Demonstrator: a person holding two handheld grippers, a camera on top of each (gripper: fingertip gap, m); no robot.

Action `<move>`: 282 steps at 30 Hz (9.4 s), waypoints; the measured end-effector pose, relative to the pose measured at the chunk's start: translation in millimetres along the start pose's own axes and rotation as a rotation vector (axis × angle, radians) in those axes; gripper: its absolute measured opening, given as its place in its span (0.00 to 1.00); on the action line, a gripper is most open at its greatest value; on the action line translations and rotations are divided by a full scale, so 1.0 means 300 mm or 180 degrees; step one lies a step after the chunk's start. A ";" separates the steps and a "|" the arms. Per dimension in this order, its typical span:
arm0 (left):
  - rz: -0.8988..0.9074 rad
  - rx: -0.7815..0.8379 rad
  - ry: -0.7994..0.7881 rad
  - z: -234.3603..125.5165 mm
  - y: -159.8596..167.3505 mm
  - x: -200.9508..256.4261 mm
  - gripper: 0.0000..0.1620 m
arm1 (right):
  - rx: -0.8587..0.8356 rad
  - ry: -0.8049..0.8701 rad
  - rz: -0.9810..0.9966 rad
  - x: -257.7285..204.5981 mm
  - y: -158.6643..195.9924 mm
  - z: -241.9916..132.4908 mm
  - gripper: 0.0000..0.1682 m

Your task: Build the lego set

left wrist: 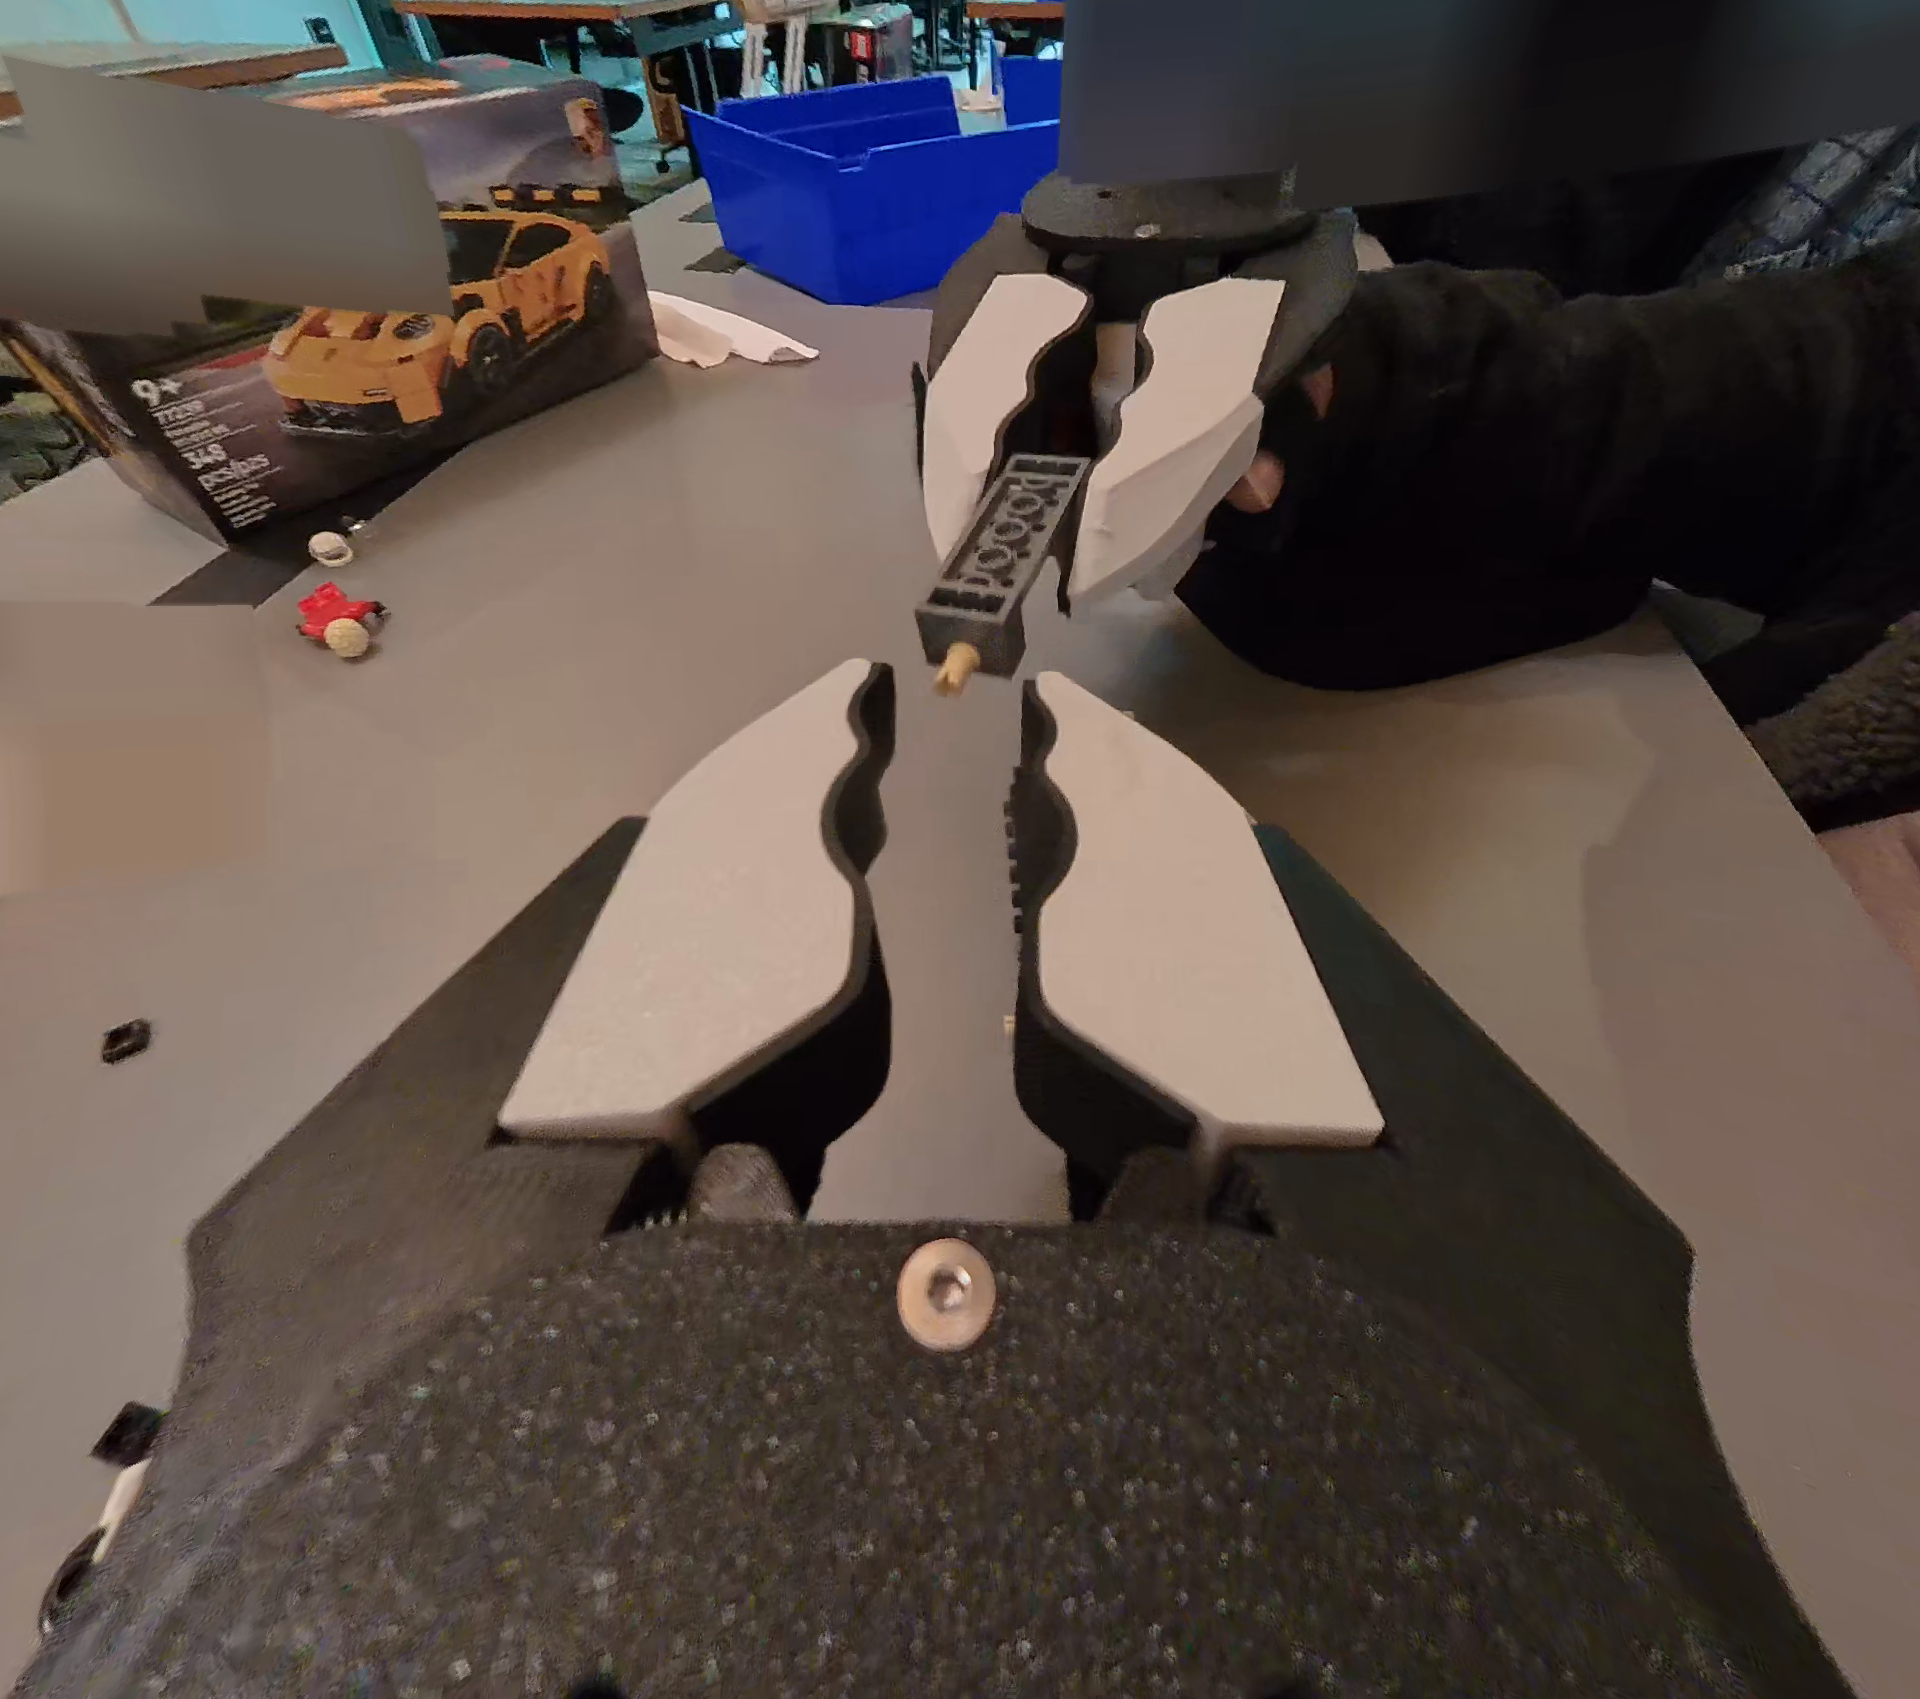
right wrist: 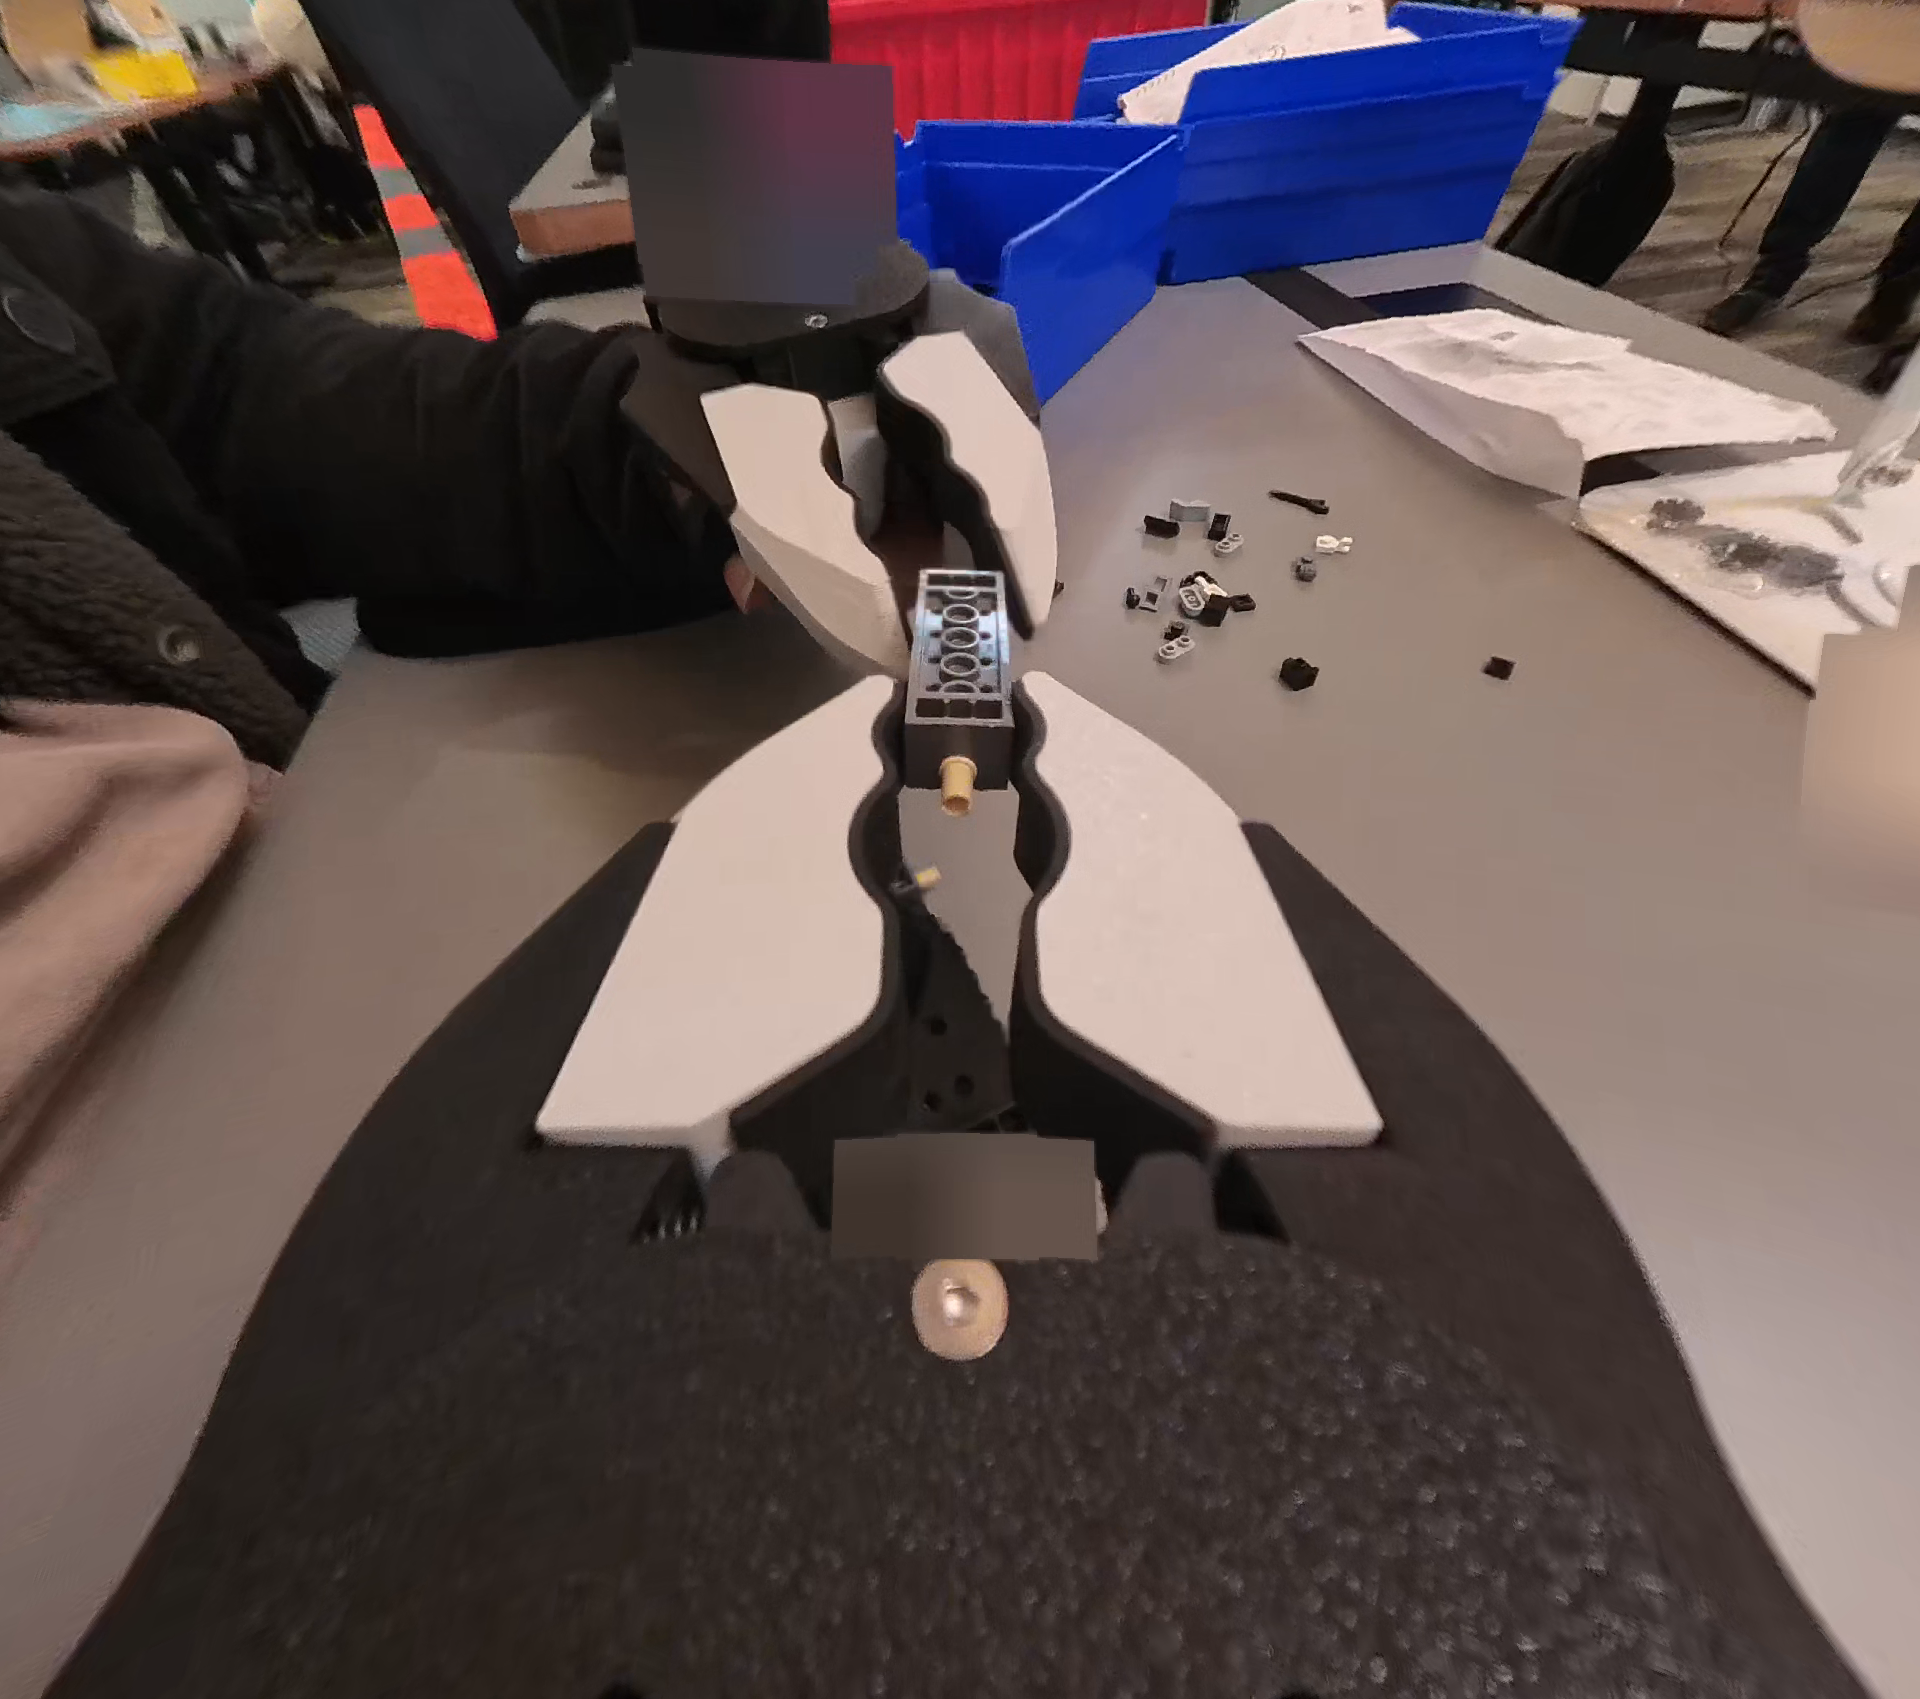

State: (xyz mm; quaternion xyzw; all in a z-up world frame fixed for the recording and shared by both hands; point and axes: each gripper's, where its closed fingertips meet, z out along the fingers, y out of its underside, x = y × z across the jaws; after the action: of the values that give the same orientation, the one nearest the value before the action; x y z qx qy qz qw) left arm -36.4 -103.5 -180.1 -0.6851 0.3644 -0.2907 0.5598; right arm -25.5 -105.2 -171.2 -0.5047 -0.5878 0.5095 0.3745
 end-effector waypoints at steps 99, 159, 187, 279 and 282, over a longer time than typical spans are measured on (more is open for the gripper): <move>0.0730 -0.0578 -0.0529 0.060 0.078 -0.020 0.11 | -0.2023 0.0956 0.0790 0.093 0.221 -0.220 0.10; -0.0120 -0.2196 0.0102 0.118 0.315 0.143 0.37 | -0.2786 -0.0976 -0.2239 -0.038 0.352 -0.178 0.41; -0.0109 -0.2304 -0.0045 0.064 0.329 0.141 0.36 | -0.1839 0.0576 0.2241 -0.069 0.275 -0.088 0.08; 0.2413 -0.1603 -0.0960 -0.050 0.078 0.101 0.36 | -0.0217 -0.0321 0.1469 -0.096 0.064 -0.006 0.11; 0.2538 -0.1510 -0.0966 -0.059 0.071 0.107 0.36 | -0.0213 -0.0353 0.1296 -0.111 0.052 -0.007 0.11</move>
State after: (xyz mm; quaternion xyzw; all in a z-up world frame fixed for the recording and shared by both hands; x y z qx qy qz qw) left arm -36.2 -142.2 -197.7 -0.6354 0.5690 0.1406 0.5028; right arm -13.2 -137.5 -183.5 -0.5964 -0.5100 0.5817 0.2140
